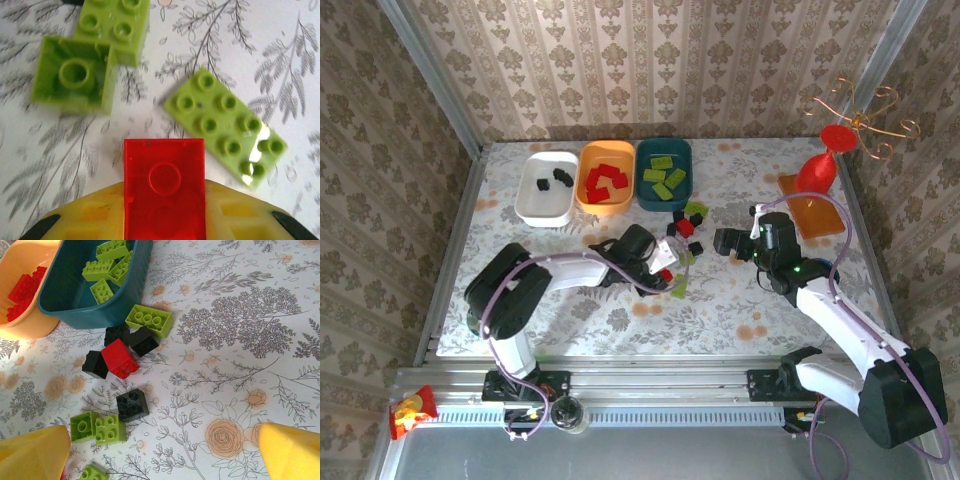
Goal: Sort the legos into containers by color
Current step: Pick up the lego from the center of the table, then place the lego in the container.
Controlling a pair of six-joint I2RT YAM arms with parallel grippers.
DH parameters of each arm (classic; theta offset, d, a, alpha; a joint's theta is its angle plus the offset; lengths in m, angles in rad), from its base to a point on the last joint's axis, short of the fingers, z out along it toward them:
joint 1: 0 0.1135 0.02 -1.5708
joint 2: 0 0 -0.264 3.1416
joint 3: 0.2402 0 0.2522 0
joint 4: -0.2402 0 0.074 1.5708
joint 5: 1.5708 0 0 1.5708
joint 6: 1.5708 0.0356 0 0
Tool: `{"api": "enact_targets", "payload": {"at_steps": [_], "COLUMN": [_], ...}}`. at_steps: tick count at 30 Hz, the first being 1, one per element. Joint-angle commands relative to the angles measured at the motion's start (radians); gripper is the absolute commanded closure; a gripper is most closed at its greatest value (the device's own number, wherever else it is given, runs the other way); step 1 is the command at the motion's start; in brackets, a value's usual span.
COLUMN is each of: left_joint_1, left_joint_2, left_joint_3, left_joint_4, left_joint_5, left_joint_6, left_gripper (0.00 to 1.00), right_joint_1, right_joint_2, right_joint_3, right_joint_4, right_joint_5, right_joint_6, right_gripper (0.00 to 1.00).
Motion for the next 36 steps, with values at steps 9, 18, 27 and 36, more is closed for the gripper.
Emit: {"api": "enact_targets", "payload": {"at_steps": [9,18,27,36], "left_joint_1": [0.307,0.455,0.493,0.435], "left_joint_2": [-0.303,-0.063,0.234,0.071], "left_joint_3": [-0.090,0.217,0.536,0.427], "left_joint_4": [0.147,-0.028,-0.104,-0.068], "left_joint_5": [-0.077,-0.200,-0.251,-0.197], "left_joint_6": [-0.305,-0.391,-0.381,-0.373], "left_gripper": [0.79,0.78,0.64,0.29], "right_joint_1": [0.004,0.137,0.147,0.146], "right_joint_2": [-0.012,0.015,0.111,0.092], "right_joint_3": [-0.022,0.021,0.073,0.006], "right_joint_4": [0.076,0.088,-0.001,0.027], "right_joint_5": [-0.123,-0.092,-0.080,0.030], "right_joint_6": [-0.005,-0.014,0.034,-0.014], "right_gripper": [0.04,0.04,0.04,0.04]}}
